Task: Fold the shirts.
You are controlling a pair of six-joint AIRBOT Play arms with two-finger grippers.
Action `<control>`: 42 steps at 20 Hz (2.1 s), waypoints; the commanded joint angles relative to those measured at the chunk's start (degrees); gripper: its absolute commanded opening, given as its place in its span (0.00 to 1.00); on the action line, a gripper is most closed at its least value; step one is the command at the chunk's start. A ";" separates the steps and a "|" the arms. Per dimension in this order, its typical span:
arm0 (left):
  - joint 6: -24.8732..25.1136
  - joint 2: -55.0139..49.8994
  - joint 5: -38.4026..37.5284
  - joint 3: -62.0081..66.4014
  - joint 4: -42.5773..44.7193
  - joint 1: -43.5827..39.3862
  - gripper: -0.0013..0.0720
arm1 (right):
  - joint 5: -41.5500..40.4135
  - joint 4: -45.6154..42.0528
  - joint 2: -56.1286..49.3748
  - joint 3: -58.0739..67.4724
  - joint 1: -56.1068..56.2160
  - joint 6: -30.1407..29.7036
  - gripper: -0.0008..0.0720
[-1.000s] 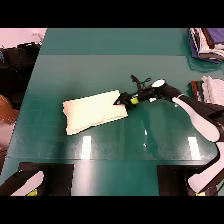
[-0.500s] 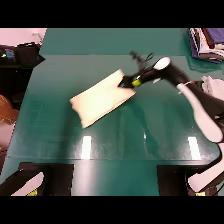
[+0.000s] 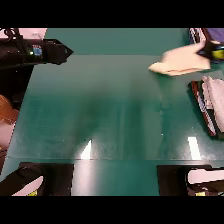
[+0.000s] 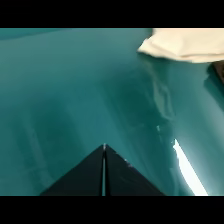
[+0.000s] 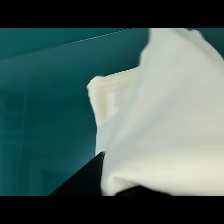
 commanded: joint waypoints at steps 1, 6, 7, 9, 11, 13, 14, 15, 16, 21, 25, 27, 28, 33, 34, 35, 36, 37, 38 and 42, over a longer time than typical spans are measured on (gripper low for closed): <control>-0.33 -0.04 2.67 -0.02 0.02 -3.13 0.05 | -0.76 -1.01 -0.39 0.46 -10.97 1.14 0.03; -1.75 -0.04 2.56 -0.02 0.24 -3.13 0.05 | -4.63 -0.17 -0.83 2.10 -14.80 1.46 0.03; -1.75 -0.04 2.54 -0.02 0.24 -3.13 0.05 | -4.72 0.94 -0.83 4.26 -15.67 1.44 0.03; -1.75 -0.04 2.36 -0.02 0.24 -3.13 0.05 | -4.17 3.54 -0.83 9.77 -16.63 1.42 0.03; -1.75 -0.09 2.08 -0.02 0.24 -3.13 0.05 | -1.11 4.00 -0.79 15.89 -17.92 1.42 0.03; -1.75 -0.09 1.92 -0.02 0.22 -3.13 0.05 | 1.46 4.50 0.66 17.68 -19.08 1.44 0.03; -1.73 -0.09 1.73 -0.02 0.24 -3.13 0.05 | 1.75 4.50 2.58 15.65 -19.63 1.44 0.03; -1.73 -0.11 1.55 -0.02 0.24 -3.13 0.05 | 1.57 4.46 4.90 12.41 -20.22 1.42 0.03; -1.73 -0.09 1.40 -0.02 0.24 -3.13 0.05 | 1.75 4.42 6.91 9.49 -20.92 1.42 0.03; -1.68 -0.09 -0.44 -0.02 0.28 -3.13 0.05 | 7.50 2.84 16.11 -3.58 -26.56 0.46 0.03; -1.60 -0.09 -0.87 -0.02 0.33 -3.13 0.05 | 13.73 -13.70 22.49 -14.99 -29.88 0.15 0.03; -1.27 -0.09 -0.94 -0.02 0.33 -3.13 0.05 | 15.06 -21.57 25.77 -22.32 -31.78 0.20 0.08; -1.25 -0.09 -0.96 -0.02 0.35 -3.13 0.05 | 15.08 -23.45 27.12 -25.79 -33.07 0.20 0.28; -1.22 -0.09 -1.09 -0.02 0.35 -3.13 0.05 | 15.39 -25.27 30.23 -34.93 -40.63 0.22 0.85; -1.22 -0.09 -1.09 -0.02 0.35 -3.13 0.05 | 14.86 -23.96 30.75 -34.73 -40.74 0.22 0.85; -1.25 -0.09 -1.09 -0.04 0.35 -3.13 0.05 | 13.92 -21.27 31.34 -34.03 -40.44 0.22 0.85; -1.25 -0.09 -1.09 -0.02 0.35 -3.13 0.05 | 13.20 -17.35 31.78 -33.11 -39.56 0.22 0.85; -1.25 -0.09 -1.07 -0.04 0.35 -3.13 0.06 | 12.83 -12.50 32.00 -31.89 -37.70 0.22 0.85; -1.25 -0.09 -0.98 -0.04 0.35 -3.13 0.05 | 12.98 -7.41 31.98 -30.67 -35.17 0.22 0.85; -1.29 -0.09 -2.80 -0.04 0.46 -3.13 0.05 | 10.95 4.46 31.95 -27.67 -17.64 0.20 0.82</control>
